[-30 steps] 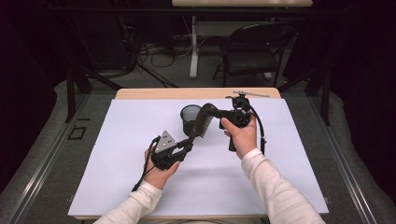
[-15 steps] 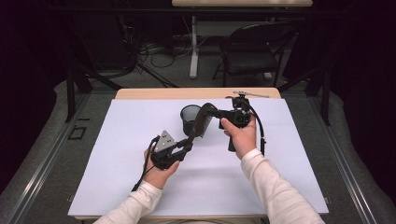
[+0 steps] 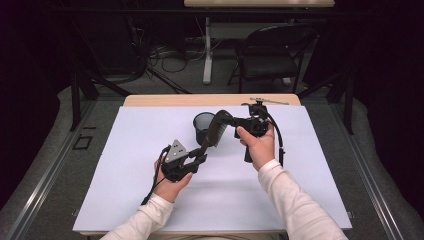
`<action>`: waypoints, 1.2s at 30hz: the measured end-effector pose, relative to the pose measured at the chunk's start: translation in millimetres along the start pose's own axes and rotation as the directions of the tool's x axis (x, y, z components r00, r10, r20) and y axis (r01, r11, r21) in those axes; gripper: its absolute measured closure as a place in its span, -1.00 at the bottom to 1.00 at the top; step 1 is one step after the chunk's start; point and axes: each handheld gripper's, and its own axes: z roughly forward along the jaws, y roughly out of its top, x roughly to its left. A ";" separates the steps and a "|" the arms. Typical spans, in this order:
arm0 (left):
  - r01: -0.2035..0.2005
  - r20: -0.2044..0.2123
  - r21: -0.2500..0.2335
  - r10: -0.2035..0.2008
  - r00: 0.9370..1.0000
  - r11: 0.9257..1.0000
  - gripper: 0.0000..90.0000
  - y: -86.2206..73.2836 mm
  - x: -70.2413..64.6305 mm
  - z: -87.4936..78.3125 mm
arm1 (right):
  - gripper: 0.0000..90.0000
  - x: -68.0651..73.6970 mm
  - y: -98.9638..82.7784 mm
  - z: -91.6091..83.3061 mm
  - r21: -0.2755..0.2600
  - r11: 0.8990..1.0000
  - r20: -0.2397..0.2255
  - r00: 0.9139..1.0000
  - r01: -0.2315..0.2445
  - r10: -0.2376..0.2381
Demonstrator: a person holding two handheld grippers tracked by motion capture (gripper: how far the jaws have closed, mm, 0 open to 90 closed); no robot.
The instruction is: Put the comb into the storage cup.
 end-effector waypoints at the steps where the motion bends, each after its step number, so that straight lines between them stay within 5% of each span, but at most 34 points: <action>1: 0.000 0.001 0.000 0.000 1.000 1.000 0.43 0.0 0.0 0.1 | 0.92 0.0 0.1 -0.1 -0.001 1.000 -0.001 1.000 0.000 0.000; 36: 0.093 0.044 0.022 -0.094 0.995 0.995 -0.57 2.6 6.1 4.3 | 0.92 -1.8 4.3 -0.4 -0.006 1.000 0.013 1.000 0.020 -0.020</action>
